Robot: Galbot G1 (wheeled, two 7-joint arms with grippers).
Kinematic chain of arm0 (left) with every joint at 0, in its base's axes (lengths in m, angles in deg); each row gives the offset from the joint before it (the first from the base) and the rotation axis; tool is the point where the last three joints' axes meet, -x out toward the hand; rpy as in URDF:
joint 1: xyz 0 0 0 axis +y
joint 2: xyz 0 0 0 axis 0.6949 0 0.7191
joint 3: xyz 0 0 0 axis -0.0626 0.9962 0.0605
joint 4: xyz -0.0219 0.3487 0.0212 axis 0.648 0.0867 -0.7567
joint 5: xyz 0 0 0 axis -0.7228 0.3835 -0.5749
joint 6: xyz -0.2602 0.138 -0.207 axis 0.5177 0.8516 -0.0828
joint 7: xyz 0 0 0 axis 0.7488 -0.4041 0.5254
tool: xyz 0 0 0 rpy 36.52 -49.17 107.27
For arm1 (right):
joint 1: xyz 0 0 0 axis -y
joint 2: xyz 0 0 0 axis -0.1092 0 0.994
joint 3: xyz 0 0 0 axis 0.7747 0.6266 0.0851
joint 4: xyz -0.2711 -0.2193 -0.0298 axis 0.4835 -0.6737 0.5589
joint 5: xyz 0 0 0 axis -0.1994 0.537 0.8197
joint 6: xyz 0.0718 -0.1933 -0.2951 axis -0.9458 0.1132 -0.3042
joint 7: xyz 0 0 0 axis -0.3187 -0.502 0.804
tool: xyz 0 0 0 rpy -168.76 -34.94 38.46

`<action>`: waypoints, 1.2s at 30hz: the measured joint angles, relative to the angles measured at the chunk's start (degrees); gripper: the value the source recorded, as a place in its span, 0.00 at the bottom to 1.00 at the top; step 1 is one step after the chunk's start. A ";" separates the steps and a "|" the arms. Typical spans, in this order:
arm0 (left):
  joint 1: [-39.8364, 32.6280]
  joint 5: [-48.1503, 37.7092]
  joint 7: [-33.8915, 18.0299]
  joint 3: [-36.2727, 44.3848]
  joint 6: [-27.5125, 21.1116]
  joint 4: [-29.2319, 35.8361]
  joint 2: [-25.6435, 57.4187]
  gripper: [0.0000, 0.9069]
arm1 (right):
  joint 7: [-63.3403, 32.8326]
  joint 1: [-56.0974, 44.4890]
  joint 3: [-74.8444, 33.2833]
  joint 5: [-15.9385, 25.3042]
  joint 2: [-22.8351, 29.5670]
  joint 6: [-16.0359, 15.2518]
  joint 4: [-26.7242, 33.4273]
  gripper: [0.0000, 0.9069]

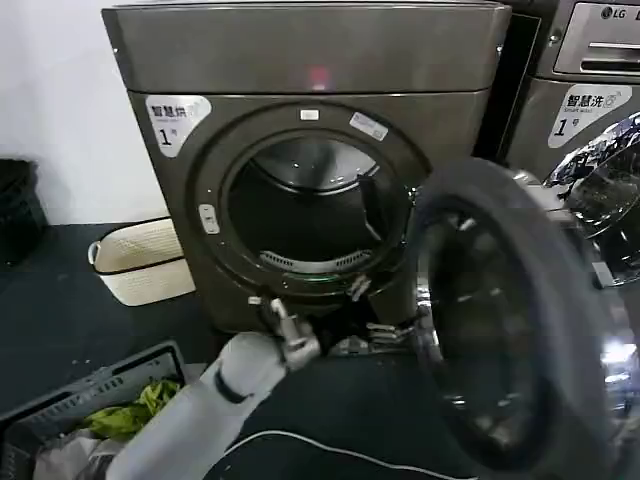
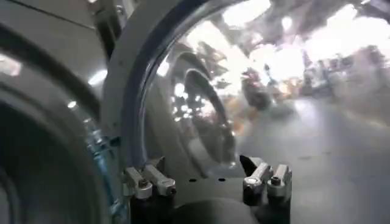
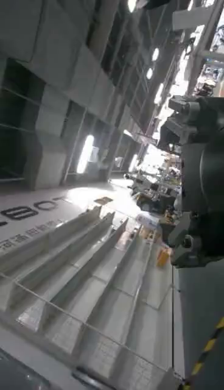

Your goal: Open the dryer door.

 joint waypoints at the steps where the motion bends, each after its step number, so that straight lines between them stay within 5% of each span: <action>1: -0.53 0.10 -0.04 0.51 -0.07 -0.38 -0.64 1.00 | 0.10 0.00 0.16 -0.78 0.23 -0.62 -0.46 1.00; 16: -7.58 2.18 -0.15 5.88 -0.79 -8.82 -11.58 1.00 | -2.06 -0.56 -0.91 -0.75 -0.15 0.71 -0.46 1.00; 21: -8.76 3.10 -0.17 6.55 -0.73 -11.78 -14.66 1.00 | -5.56 -1.08 -2.36 1.95 -1.13 3.17 2.13 1.00; 36: -10.48 3.80 -0.21 6.31 -0.38 -19.45 -20.68 1.00 | -13.40 -2.96 -8.32 2.59 -5.08 3.08 11.91 1.00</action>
